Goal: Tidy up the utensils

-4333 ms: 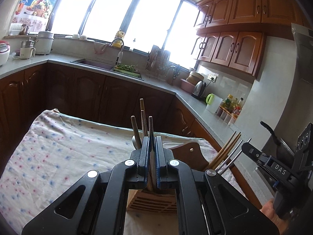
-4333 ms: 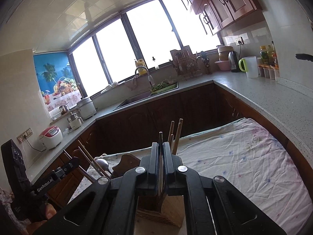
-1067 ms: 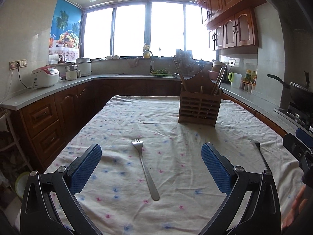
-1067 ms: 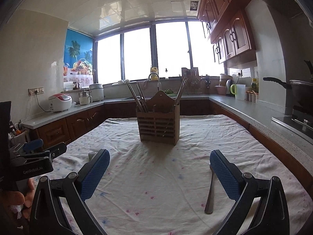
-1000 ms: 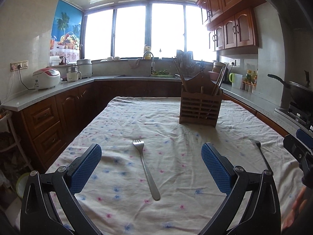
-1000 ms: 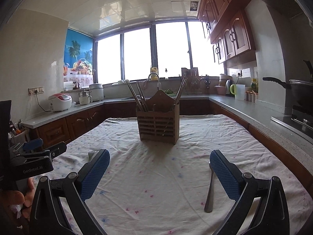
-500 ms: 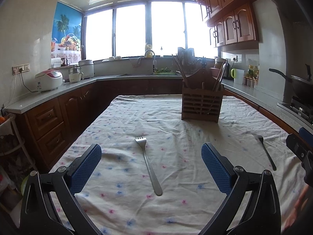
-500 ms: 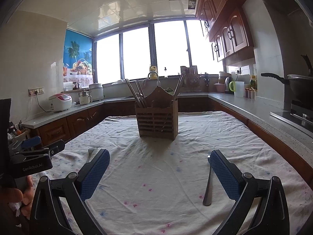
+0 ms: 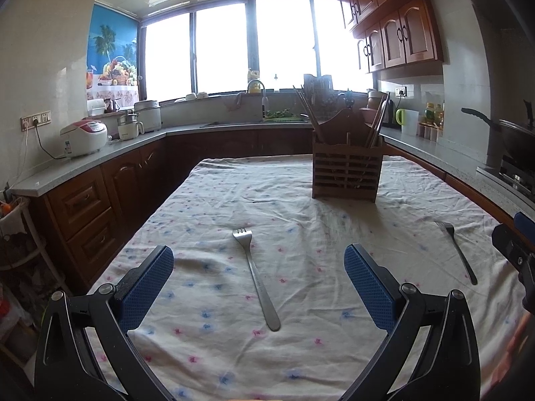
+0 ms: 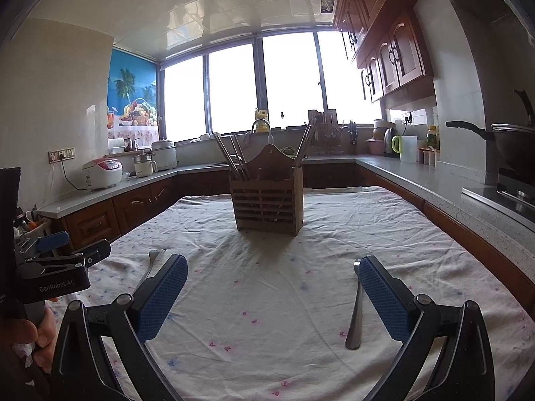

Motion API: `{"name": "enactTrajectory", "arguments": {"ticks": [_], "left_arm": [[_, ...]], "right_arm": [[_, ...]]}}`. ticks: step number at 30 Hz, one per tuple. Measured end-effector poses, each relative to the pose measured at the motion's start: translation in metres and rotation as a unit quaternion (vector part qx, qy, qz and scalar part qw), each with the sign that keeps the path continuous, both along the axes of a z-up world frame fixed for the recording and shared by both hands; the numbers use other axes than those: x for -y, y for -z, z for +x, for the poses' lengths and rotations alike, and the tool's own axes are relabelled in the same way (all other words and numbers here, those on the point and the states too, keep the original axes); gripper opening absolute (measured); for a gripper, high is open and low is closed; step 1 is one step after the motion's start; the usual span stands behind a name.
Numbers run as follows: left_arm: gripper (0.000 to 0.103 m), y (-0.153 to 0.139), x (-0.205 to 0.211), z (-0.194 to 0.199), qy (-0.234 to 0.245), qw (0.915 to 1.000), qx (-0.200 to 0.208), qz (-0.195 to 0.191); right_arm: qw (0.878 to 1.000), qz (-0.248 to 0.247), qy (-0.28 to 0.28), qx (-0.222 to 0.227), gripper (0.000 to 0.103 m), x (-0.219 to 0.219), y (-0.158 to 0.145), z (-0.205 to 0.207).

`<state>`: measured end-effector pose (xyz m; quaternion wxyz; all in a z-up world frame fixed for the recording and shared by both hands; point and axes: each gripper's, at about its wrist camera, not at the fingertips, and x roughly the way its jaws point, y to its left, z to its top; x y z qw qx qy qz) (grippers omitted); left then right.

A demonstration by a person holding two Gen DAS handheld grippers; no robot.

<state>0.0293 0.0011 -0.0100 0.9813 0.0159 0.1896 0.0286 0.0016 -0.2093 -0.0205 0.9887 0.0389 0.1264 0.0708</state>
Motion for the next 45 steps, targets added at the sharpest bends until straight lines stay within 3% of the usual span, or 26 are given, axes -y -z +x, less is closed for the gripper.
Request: {"name": "enactTrajectory", "arguments": {"ticks": [45], "left_arm": [[0.103, -0.0038, 0.0101, 0.0009, 0.009, 0.9998, -0.005, 0.016]], "right_arm": [[1.000, 0.003, 0.002, 0.002, 0.103, 0.0032, -0.0064, -0.0001]]}}
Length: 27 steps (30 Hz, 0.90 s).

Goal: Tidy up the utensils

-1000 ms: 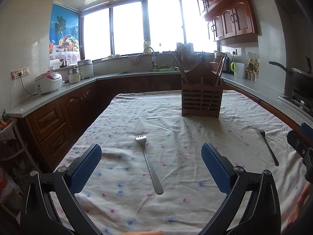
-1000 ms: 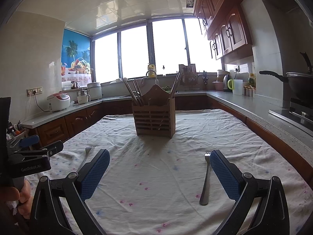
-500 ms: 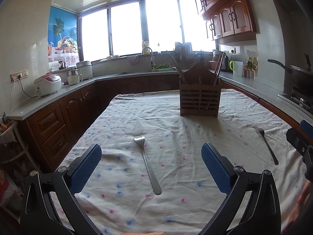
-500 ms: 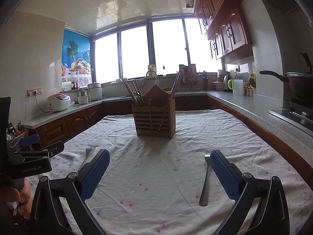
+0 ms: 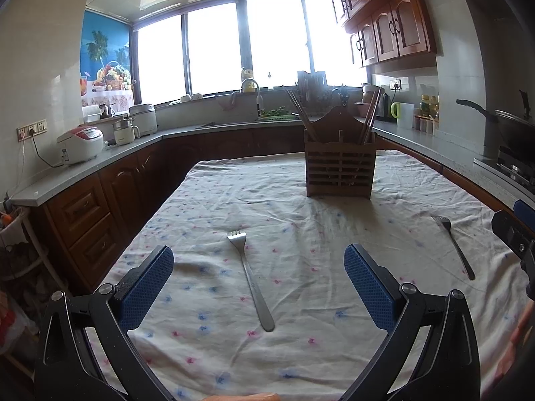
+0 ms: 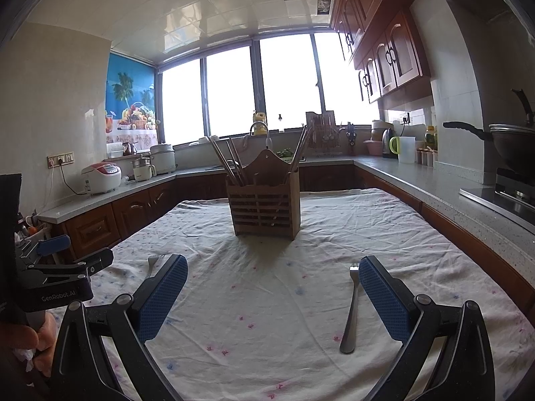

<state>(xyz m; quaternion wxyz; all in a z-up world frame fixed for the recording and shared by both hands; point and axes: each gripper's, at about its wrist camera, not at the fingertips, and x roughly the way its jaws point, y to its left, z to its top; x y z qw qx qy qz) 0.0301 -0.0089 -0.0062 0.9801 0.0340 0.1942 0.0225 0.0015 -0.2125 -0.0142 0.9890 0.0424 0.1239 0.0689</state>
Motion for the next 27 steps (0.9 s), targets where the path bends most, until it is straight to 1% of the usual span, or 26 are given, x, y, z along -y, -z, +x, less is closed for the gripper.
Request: {"name": "enactTrajectory", "arguments": {"ticks": [27], "left_arm": [[0.103, -0.0024, -0.0004, -0.0003, 0.003, 1.0000, -0.004, -0.001]], "right_arm": [[1.000, 0.004, -0.002, 0.002, 0.103, 0.0005, -0.0019, -0.0001]]}}
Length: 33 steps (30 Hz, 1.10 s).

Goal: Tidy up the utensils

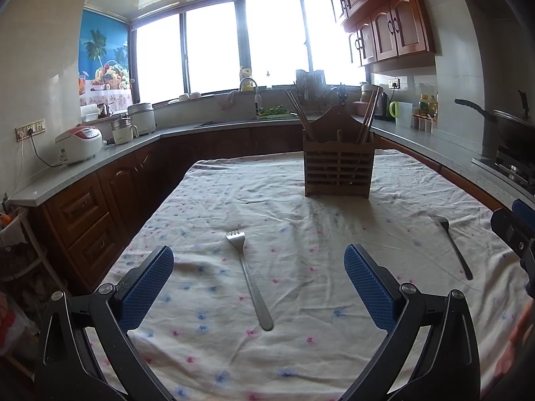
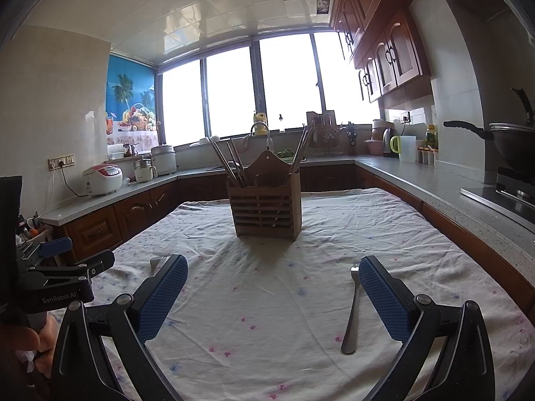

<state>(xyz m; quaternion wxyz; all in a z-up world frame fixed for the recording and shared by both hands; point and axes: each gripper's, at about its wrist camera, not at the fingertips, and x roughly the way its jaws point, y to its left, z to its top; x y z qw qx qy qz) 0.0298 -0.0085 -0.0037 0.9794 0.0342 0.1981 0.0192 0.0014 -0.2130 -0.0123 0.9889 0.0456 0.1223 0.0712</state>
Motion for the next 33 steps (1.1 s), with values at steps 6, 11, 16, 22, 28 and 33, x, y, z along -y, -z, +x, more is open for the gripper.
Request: {"name": "enactTrajectory", "arguments": {"ticks": [6, 11, 16, 22, 28, 33], "left_arm": [[0.103, -0.0016, 0.0011, -0.0008, 0.002, 1.0000, -0.001, 0.000], [0.103, -0.0027, 0.0018, -0.0009, 0.002, 1.0000, -0.001, 0.000], [0.103, -0.0037, 0.0023, -0.0014, 0.004, 1.0000, -0.001, 0.001], [0.103, -0.0037, 0.0022, -0.0013, 0.004, 1.0000, -0.002, 0.000], [0.103, -0.0056, 0.0030, -0.0008, 0.006, 1.0000, -0.003, -0.001], [0.103, -0.0069, 0.0046, 0.0002, 0.007, 1.0000, -0.003, 0.000]], "right_arm": [[1.000, 0.000, 0.000, 0.000, 0.103, -0.0003, -0.0003, -0.0001], [1.000, 0.001, 0.000, 0.001, 0.103, -0.0013, -0.0018, -0.0010], [1.000, 0.002, -0.001, 0.001, 0.103, -0.0018, -0.0025, -0.0013], [1.000, 0.005, -0.003, 0.001, 0.103, -0.0036, -0.0054, -0.0027], [1.000, 0.006, -0.004, 0.001, 0.103, -0.0044, -0.0071, -0.0031], [1.000, 0.006, -0.004, 0.001, 0.103, -0.0048, -0.0073, -0.0033]]}}
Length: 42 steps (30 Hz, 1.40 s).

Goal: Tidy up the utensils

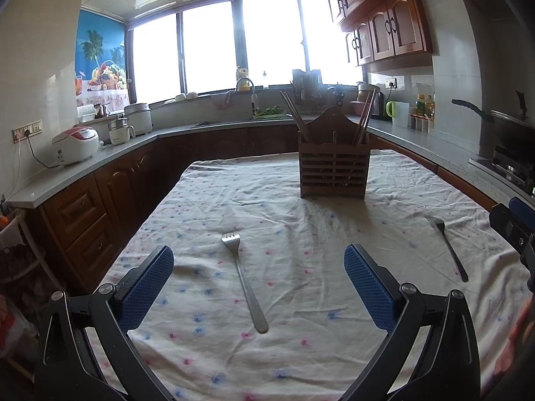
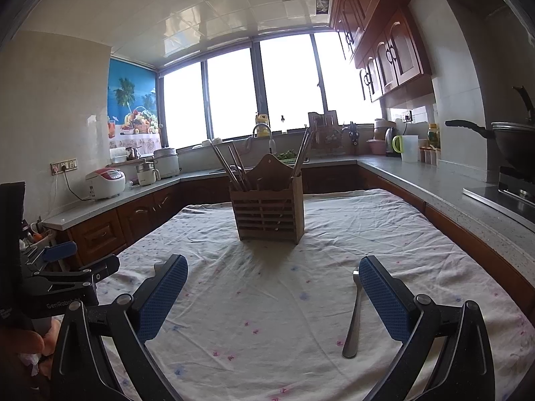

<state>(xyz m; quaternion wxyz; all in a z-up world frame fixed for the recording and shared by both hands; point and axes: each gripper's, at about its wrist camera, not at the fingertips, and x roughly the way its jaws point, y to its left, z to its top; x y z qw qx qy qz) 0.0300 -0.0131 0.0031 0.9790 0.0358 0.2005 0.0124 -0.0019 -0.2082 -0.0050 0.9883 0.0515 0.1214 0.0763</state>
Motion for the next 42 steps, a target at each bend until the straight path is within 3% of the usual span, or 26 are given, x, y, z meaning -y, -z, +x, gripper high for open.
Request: {"name": "enactTrajectory", "arguments": {"ticks": [31, 42], "left_arm": [[0.103, -0.002, 0.002, 0.009, 0.004, 1.0000, -0.007, -0.005], [0.103, -0.004, 0.003, 0.014, 0.012, 0.9997, -0.015, -0.017]], "right_arm": [[1.000, 0.008, -0.004, -0.010, 0.103, -0.005, -0.001, 0.005], [1.000, 0.017, 0.006, -0.023, 0.103, 0.011, 0.004, 0.012]]}}
